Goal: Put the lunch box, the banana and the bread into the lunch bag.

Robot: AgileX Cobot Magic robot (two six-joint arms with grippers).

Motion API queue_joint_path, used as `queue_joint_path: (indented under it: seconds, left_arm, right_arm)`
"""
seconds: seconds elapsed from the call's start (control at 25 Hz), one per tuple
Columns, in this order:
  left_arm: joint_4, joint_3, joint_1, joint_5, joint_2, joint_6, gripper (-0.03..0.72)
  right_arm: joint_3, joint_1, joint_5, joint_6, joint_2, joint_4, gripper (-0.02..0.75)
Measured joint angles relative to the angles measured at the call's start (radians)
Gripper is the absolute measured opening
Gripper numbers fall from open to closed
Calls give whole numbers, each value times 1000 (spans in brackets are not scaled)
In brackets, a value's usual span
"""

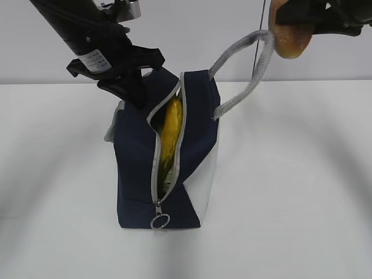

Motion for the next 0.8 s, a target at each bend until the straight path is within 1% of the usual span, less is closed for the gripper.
queue_joint_path:
  seconds: [0.16,0.36,0.52,0.8]
  left_arm:
    - [0,0,0,0,0,0,-1]
    - [0,0,0,0,0,0,-1]
    - [0,0,0,-1,0,0,-1]
    - [0,0,0,-1,0,0,-1]
  right_arm:
    - [-23,0,44,-4,-2,116,460]
    - [-25,8,102,-48,2,220,459]
    - [-36,10,108,-85,2,242,459]
    - [-128,10,110,-102,2,261,459]
